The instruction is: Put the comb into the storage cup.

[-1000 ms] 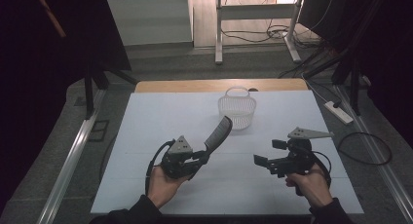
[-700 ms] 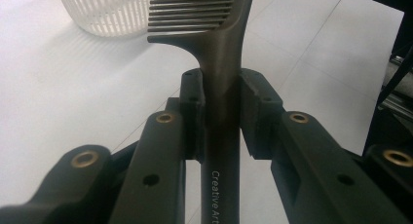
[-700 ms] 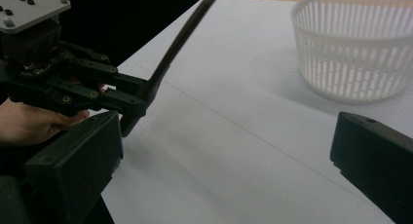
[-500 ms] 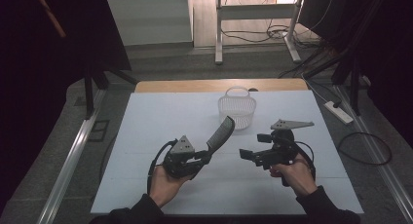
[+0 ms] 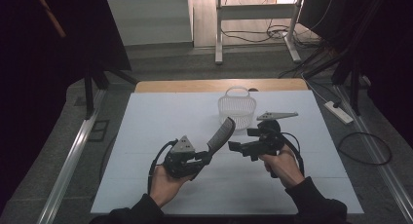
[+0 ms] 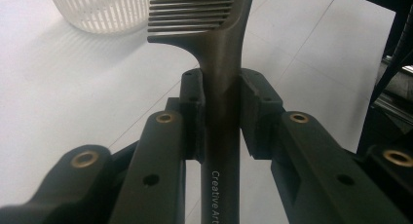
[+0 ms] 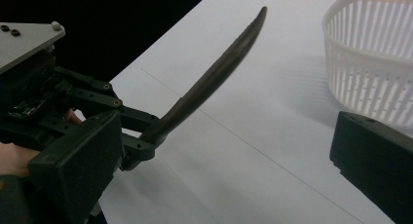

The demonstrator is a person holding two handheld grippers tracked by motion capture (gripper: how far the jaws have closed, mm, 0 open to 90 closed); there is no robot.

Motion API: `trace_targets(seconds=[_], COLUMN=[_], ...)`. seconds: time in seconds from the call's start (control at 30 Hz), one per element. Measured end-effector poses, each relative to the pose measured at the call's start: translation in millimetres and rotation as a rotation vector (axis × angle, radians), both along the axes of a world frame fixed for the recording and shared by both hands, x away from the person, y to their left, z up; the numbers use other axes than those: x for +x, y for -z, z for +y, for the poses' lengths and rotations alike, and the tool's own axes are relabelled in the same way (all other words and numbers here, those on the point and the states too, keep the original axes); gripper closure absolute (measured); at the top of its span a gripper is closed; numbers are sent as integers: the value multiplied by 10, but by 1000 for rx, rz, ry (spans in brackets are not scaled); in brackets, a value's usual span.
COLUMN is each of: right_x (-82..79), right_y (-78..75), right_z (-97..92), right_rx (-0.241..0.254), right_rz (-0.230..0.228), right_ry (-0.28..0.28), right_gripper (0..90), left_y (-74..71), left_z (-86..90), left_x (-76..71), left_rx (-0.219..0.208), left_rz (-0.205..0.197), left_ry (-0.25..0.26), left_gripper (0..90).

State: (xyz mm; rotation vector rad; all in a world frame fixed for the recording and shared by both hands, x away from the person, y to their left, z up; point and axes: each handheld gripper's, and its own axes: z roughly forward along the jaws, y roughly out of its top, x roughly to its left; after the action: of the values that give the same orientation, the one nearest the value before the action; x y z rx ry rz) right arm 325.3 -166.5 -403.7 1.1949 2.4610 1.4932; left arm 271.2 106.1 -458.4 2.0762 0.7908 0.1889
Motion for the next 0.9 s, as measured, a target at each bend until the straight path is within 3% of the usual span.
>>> trace_targets(seconds=[0.1, 0.27, 0.6, 0.9], right_x=[25, 110, 282, 343], right_y=[-8, -9, 41, 93], right_z=[66, 149, 370, 419], right_rx=[-24, -9, -36, -32], right_rz=[2, 27, 85, 133], right_ry=[0, -4, -15, -7], right_gripper=[0, 0, 0, 0], left_y=[11, 3, 10, 13], left_z=[-1, -12, -44, -63], left_x=[15, 40, 61, 47], left_rx=[5, 3, 10, 17], left_rz=[1, -3, -8, -13], left_ry=[3, 5, 10, 13], left_gripper=[729, 729, 729, 729])
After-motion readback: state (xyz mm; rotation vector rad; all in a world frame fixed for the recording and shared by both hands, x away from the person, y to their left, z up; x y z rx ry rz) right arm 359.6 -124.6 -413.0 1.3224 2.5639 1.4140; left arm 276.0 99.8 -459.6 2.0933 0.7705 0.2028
